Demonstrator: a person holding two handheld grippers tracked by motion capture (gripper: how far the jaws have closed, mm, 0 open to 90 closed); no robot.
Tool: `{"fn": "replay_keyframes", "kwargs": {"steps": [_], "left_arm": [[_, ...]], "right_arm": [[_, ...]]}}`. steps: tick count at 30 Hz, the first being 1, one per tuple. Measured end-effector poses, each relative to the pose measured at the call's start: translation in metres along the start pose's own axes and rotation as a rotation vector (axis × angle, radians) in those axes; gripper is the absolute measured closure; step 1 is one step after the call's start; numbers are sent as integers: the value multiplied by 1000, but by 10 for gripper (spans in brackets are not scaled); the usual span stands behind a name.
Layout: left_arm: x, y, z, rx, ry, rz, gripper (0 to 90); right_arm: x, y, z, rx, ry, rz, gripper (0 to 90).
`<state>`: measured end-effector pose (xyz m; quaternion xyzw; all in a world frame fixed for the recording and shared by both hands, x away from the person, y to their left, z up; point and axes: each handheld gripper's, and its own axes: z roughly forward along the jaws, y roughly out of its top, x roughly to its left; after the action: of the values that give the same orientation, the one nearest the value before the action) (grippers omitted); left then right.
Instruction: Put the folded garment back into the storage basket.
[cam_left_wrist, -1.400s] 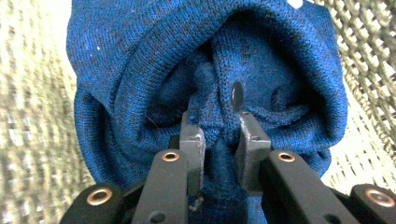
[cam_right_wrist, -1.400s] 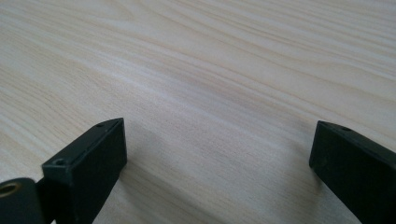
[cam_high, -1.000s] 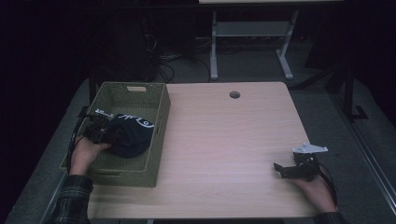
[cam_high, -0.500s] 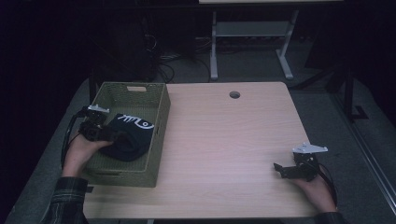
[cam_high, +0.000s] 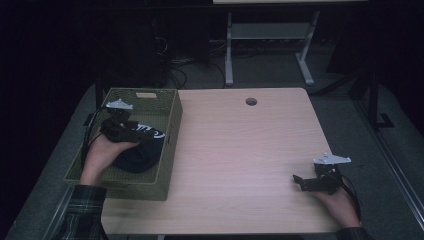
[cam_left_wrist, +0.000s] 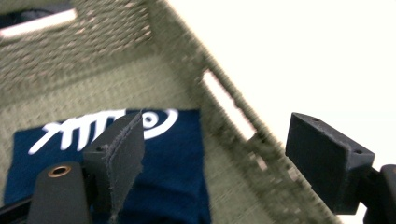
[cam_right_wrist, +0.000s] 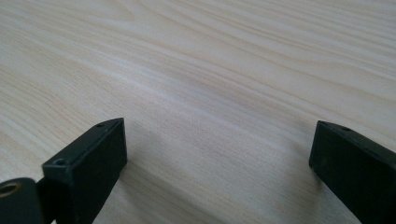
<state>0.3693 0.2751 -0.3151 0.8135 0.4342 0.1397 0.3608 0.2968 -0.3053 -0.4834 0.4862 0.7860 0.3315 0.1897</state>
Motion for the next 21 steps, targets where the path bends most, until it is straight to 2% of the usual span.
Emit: {"fn": "replay_keyframes", "kwargs": {"steps": [10, 21], "left_arm": [[-38, 18, 14, -43, -53, 59, 178], [-78, 24, 40, -58, -113, 109, 178]], "right_arm": [[0, 0, 0, 0, 0, -2, 39], [1, 0, 0, -1, 2, 2, 38]]}}
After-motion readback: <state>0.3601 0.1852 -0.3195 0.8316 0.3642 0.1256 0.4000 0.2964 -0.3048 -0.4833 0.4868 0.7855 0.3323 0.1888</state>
